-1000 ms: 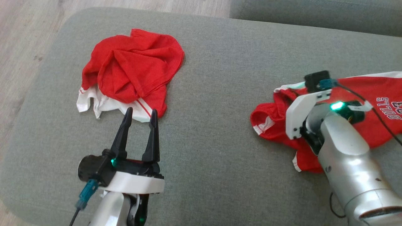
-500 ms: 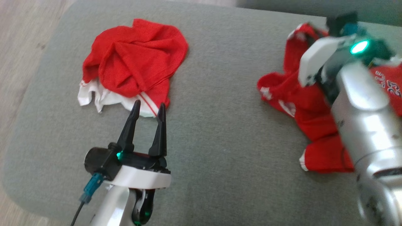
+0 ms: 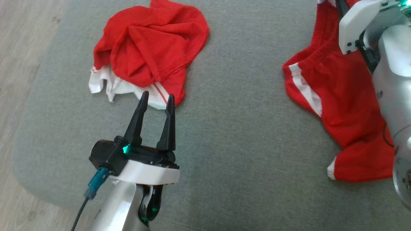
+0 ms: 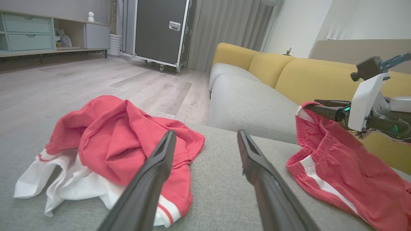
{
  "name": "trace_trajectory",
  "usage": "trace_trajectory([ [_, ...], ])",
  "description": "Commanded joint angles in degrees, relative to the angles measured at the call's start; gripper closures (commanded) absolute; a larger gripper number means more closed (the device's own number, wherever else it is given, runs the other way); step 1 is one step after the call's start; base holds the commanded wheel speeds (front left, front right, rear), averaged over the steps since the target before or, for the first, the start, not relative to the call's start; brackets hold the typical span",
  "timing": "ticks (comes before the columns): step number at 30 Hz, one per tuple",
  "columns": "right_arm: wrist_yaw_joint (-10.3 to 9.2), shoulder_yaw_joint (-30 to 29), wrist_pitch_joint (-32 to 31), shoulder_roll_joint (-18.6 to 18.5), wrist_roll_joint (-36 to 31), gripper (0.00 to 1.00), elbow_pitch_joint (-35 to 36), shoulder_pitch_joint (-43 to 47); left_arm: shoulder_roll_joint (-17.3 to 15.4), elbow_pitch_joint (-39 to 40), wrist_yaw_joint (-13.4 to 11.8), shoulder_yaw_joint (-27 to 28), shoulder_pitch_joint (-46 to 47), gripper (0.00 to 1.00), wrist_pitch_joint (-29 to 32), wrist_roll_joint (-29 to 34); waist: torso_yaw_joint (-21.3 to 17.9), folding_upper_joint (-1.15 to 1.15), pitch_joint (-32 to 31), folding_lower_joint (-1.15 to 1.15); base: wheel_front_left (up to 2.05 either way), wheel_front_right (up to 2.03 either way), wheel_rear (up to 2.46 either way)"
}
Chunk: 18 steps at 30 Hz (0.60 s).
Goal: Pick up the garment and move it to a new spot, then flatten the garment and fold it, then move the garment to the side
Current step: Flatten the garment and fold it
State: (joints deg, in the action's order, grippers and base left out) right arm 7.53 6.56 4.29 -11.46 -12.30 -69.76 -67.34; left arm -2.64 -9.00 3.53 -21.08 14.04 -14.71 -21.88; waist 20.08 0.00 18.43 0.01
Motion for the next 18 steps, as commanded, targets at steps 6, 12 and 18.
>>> trace_trajectory([
  [6, -0.04, 0.87, 7.52, 3.53, 5.01, 0.0, 0.15, 1.3, -0.23, 2.23, -0.25, 3.96, 1.44, 0.0, -0.29, 0.4, -5.41, 0.0, -3.72, -0.01, 0.0, 0.0, 0.0],
  [12, -0.04, 2.25, 10.54, 6.39, 11.97, 0.0, 4.63, 7.96, -0.23, 2.64, 0.11, 6.64, 0.3, 0.0, -0.29, 2.15, -11.4, 0.0, -7.76, -0.01, 0.0, 0.0, 0.0],
  [18, -0.04, 3.37, 10.68, 7.67, 15.97, 0.0, 18.63, 21.71, -0.23, 2.95, 0.38, 8.63, -1.4, 0.0, -0.29, 3.23, -15.93, 0.0, -11.64, -0.01, 0.0, 0.0, 0.0],
])
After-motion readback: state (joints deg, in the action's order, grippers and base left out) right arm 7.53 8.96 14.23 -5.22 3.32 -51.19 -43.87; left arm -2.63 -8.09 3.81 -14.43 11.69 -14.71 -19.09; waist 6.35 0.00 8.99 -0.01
